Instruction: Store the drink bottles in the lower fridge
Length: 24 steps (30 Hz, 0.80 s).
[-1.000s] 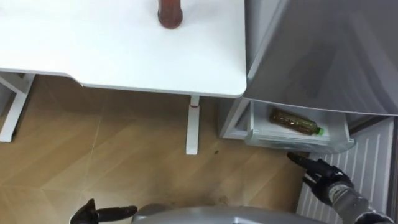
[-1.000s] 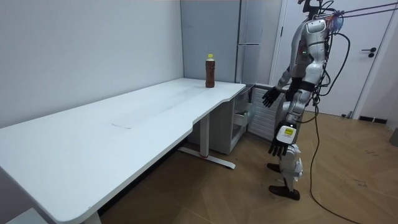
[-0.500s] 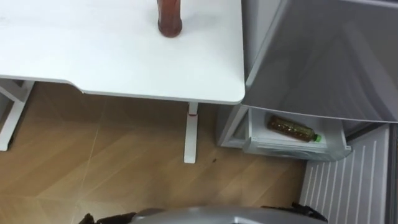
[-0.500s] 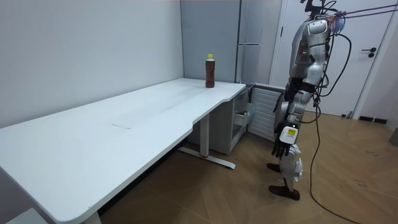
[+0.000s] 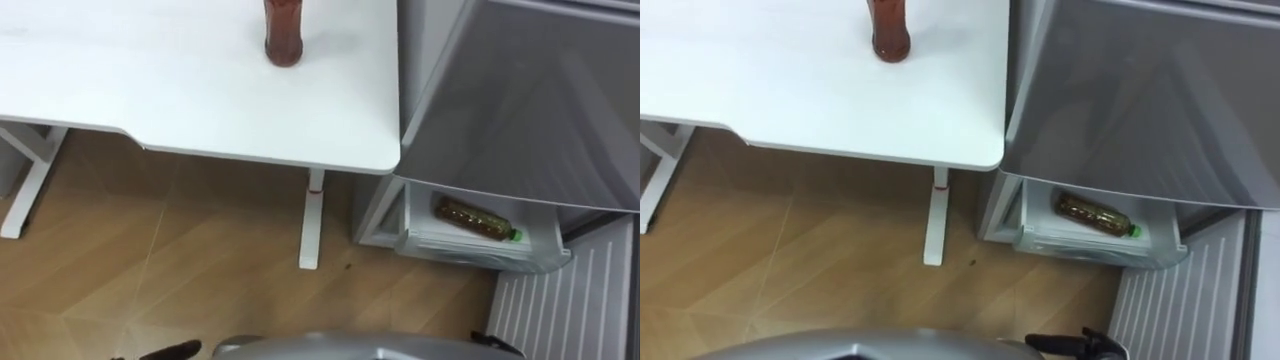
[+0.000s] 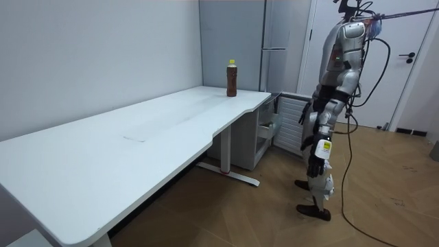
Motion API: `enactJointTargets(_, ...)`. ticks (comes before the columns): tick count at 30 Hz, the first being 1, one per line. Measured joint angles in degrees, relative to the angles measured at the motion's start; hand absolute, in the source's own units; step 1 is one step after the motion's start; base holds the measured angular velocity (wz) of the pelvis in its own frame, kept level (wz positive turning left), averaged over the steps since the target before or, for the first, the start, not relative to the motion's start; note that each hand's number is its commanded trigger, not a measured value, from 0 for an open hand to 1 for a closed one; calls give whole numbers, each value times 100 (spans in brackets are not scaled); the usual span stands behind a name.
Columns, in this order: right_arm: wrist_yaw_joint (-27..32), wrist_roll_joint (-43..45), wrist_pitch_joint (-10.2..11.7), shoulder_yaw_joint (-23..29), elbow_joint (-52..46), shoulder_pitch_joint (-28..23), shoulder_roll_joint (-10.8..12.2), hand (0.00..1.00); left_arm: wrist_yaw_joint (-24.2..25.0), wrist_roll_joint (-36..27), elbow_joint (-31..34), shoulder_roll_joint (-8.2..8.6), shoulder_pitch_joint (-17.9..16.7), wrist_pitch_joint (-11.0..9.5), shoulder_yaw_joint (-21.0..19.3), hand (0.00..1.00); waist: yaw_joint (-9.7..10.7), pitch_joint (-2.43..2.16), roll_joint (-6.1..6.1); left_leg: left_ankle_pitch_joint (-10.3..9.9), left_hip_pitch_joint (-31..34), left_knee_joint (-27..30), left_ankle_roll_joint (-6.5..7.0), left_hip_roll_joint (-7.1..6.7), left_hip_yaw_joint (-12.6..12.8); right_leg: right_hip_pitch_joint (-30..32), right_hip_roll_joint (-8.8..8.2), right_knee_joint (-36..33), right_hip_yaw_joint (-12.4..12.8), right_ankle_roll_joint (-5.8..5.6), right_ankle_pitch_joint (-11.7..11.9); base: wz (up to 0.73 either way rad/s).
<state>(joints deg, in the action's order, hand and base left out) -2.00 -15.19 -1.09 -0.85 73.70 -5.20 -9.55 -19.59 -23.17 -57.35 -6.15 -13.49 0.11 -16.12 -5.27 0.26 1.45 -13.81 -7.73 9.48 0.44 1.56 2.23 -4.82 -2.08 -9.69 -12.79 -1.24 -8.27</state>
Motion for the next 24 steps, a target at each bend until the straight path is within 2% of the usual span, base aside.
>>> enactJointTargets(2, 20, 172, 36, 13, 1, 33, 2, 0, -322, -5, 270, 4, 12, -142, -200, 0, -3, -4, -43, -1, 2, -7, -1, 0, -12, -8, 0, -5, -7, 5, 4, 0)
enactJointTargets(5, 71, 250, 73, 18, -16, 42, 3, 0, -790, -179, 644, -5, 31, -326, -262, 0, 21, -7, -96, -3, 15, 3, -5, -2, -67, -10, -2, -6, -33, 7, 6, 5)
enactJointTargets(8, 64, 251, 113, -1, -46, 23, 6, 0, -1263, -253, 1017, 7, 9, -564, -296, 0, 12, -19, -111, 2, 14, 4, -11, -1, -66, -16, -2, -2, -44, 9, 4, 1)
enactJointTargets(10, 55, 253, 134, -1, -47, -1, 11, 0, -1534, -184, 1406, 37, 1, -620, -341, 0, 5, -21, -88, 2, 14, 3, -11, -3, -72, -14, -1, -1, -39, 8, 4, 0)
enactJointTargets(12, 22, 330, 183, -3, -48, 6, 23, 0, -1827, 48, 1755, 35, 15, -810, -339, 0, 6, -38, -62, 3, 11, 6, -11, -6, -76, -18, -2, -3, -35, 8, 4, 0)
enactJointTargets(15, -15, 327, 247, -7, -48, 3, 30, 0, -2083, 309, 2196, 38, 6, -887, -268, 0, 14, -44, -42, 3, 16, 23, -10, -7, -85, -5, -3, -8, -29, 8, 4, 0)
enactJointTargets(19, -7, 411, 313, -15, -137, -38, 43, 0, -2533, 951, 3360, 32, -4, -968, -169, 0, 11, -46, -20, 2, 24, 21, -10, -9, -115, -5, -3, 2, -54, 8, 4, 1)
enactJointTargets(22, -2, 504, 362, -14, -131, -56, 37, 0, -2739, 1467, 3976, -90, -3, -1192, -42, 0, 38, -48, -28, 3, 13, 18, -10, -9, -138, -23, -4, 12, -73, 6, 2, 2)
enactJointTargets(24, -9, 504, 368, -15, -128, -59, 38, 0, -2744, 1778, 4360, -109, 3, -1198, -15, 0, 45, -48, -30, 3, -1, 20, -10, -8, -139, -41, -3, 16, -71, 5, 2, 0)
